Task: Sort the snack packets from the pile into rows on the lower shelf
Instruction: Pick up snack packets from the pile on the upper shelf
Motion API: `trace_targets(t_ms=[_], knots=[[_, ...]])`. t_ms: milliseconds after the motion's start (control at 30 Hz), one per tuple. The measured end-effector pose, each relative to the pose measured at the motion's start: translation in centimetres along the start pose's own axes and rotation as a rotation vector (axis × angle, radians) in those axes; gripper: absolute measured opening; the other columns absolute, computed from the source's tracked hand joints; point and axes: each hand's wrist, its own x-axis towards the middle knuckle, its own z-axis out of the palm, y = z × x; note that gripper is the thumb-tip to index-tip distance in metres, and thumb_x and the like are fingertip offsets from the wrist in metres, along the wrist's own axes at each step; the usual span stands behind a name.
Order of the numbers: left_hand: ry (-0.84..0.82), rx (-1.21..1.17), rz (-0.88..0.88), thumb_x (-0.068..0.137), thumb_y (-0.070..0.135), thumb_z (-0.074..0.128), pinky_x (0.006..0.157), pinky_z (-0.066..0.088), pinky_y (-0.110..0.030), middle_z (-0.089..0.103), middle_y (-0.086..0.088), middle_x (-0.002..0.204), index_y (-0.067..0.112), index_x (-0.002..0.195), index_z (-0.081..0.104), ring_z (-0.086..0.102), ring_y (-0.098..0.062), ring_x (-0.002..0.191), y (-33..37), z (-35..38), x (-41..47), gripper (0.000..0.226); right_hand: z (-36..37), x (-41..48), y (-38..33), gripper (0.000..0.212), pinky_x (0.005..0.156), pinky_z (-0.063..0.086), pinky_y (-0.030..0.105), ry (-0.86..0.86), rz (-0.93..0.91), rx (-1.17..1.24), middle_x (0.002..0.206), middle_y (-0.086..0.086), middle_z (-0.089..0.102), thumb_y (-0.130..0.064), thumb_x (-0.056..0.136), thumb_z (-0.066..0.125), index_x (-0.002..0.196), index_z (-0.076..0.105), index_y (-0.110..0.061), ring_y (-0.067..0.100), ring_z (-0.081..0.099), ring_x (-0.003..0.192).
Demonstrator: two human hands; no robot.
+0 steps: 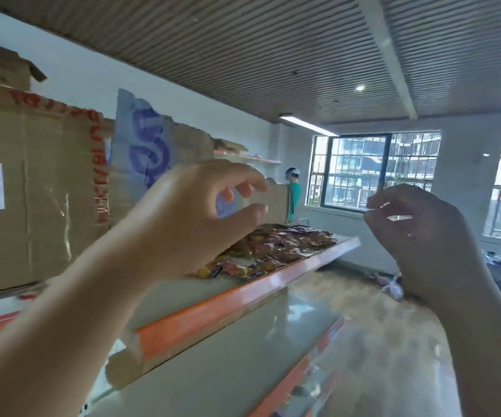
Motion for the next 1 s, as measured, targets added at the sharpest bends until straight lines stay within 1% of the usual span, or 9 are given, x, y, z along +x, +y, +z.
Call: trace_targets(t_ms=[100,233,400,533,667,733,833,900,1000], knots=[[-0.013,-0.009,-0.023,0.082,0.07,0.049,0.076,0.054,-0.027,0.062,0.036,0.106,0.056,0.116,0.063,0.059,0.008,0.098,2.3,3.4,2.6,0.039,-3.3,1.0,4.1,0.012,0.06,0.043,0.027,-0.011,-0.014,-0.02,0.094,-0.027,0.066,-0.046,0.08,0.064,0.092,0.065,-0.046,-0.001,0.064,0.079],[-0.078,0.008,-0.068,0.084,0.068,0.051,0.076,0.056,-0.027,0.064,0.03,0.102,0.052,0.114,0.064,0.059,0.009,0.094,4.2,8.6,4.9,0.036,-6.2,2.0,8.8,0.014,0.059,0.046,0.013,-0.051,-0.013,-0.047,0.095,-0.027,0.066,-0.039,0.087,0.074,0.09,0.065,-0.049,-0.002,0.063,0.078],[-0.092,-0.031,-0.092,0.089,0.058,0.06,0.069,0.05,-0.014,0.065,0.031,0.1,0.048,0.113,0.067,0.058,0.014,0.096,5.4,15.2,7.2,0.027,-7.7,3.4,13.7,0.017,0.066,0.048,0.031,-0.154,0.029,-0.104,0.099,-0.035,0.063,-0.043,0.085,0.074,0.094,0.061,-0.051,-0.007,0.061,0.081],[-0.095,-0.06,-0.091,0.089,0.054,0.061,0.075,0.059,-0.026,0.067,0.026,0.099,0.046,0.109,0.069,0.061,0.008,0.093,5.6,19.1,9.4,0.023,-8.0,4.9,16.8,0.018,0.067,0.049,0.033,-0.198,0.008,-0.131,0.099,-0.034,0.062,-0.045,0.081,0.071,0.096,0.061,-0.047,-0.005,0.06,0.077],[-0.234,-0.005,-0.053,0.089,0.057,0.06,0.079,0.059,-0.034,0.068,0.027,0.093,0.044,0.103,0.069,0.063,0.004,0.089,4.7,22.6,13.1,0.021,-7.7,6.7,19.9,0.012,0.064,0.042,0.024,-0.253,-0.015,-0.192,0.101,-0.043,0.055,-0.046,0.082,0.069,0.091,0.061,-0.046,-0.012,0.057,0.083],[-0.28,0.025,-0.048,0.084,0.061,0.054,0.08,0.059,-0.034,0.068,0.026,0.092,0.045,0.101,0.069,0.063,0.004,0.087,3.9,24.3,15.1,0.027,-7.4,7.7,21.6,0.012,0.065,0.043,0.025,-0.266,-0.019,-0.222,0.101,-0.039,0.057,-0.047,0.083,0.069,0.093,0.061,-0.046,-0.011,0.057,0.084],[-0.31,0.042,-0.04,0.086,0.06,0.059,0.08,0.058,-0.034,0.068,0.027,0.09,0.046,0.102,0.07,0.063,0.005,0.085,2.0,27.6,18.0,0.023,-6.9,9.8,24.5,0.018,0.069,0.048,0.028,-0.275,-0.041,-0.253,0.099,-0.03,0.062,-0.055,0.078,0.063,0.094,0.06,-0.046,-0.005,0.06,0.086],[-0.337,0.061,-0.029,0.087,0.06,0.061,0.08,0.058,-0.033,0.066,0.027,0.087,0.044,0.104,0.071,0.063,0.005,0.084,0.5,30.1,19.7,0.025,-6.4,11.3,26.6,0.019,0.066,0.044,0.025,-0.278,-0.068,-0.273,0.101,-0.035,0.06,-0.059,0.079,0.062,0.095,0.059,-0.048,-0.006,0.059,0.088],[-0.39,0.098,-0.031,0.092,0.055,0.064,0.081,0.059,-0.033,0.067,0.023,0.091,0.04,0.111,0.073,0.063,0.004,0.084,-2.2,33.7,22.4,0.025,-5.2,14.0,30.2,0.016,0.063,0.04,0.024,-0.278,-0.086,-0.294,0.103,-0.041,0.056,-0.052,0.082,0.068,0.094,0.058,-0.051,-0.01,0.056,0.09]])
